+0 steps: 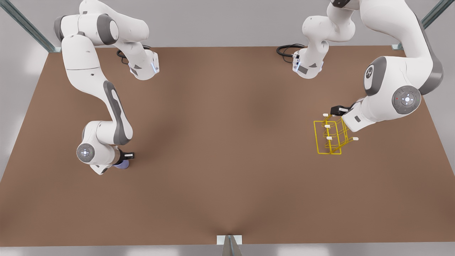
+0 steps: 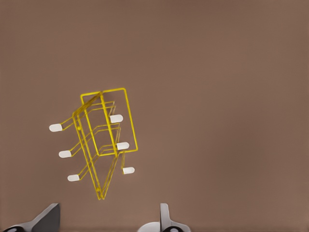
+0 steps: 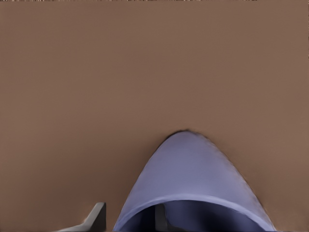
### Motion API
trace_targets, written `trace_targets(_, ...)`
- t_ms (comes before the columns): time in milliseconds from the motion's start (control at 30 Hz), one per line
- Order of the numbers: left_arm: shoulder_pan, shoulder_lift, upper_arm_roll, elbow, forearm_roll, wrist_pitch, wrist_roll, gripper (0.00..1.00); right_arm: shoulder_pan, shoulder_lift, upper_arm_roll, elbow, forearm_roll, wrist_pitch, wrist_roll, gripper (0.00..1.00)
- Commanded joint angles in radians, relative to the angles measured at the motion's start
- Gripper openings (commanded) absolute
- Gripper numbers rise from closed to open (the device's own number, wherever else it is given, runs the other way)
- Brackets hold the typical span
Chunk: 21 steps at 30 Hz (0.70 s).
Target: Place the cup on the cup holder
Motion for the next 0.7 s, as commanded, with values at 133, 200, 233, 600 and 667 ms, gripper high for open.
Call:
trace_targets(133, 0.0, -0.001, 0.002, 0.001, 0.0, -0.002, 0.001, 1.0, -0.002, 0.01, -0.02, 0.011, -0.038, 0.038, -0.002, 0.34)
trace_targets(200, 0.0, -0.001, 0.002, -0.001, 0.002, -0.002, 0.001, 1.0, -0.004, 0.011, -0.022, 0.011, -0.041, 0.05, -0.004, 0.21)
trace_targets(233, 0.0, 0.001, 0.0, -0.001, 0.0, -0.002, 0.001, 1.0, -0.004, 0.013, -0.022, 0.011, -0.041, 0.05, -0.004, 0.21)
trace_targets(600, 0.0, 0.005, 0.002, 0.001, 0.0, -0.012, 0.004, 1.0, 0.05, -0.042, 0.024, 0.234, 0.148, -0.214, 0.001, 0.21)
trace_targets(667, 0.0, 0.005, 0.0, 0.001, 0.0, -0.016, 0.003, 1.0, 0.05, -0.046, 0.088, 0.238, 0.343, -0.169, -0.001, 0.21)
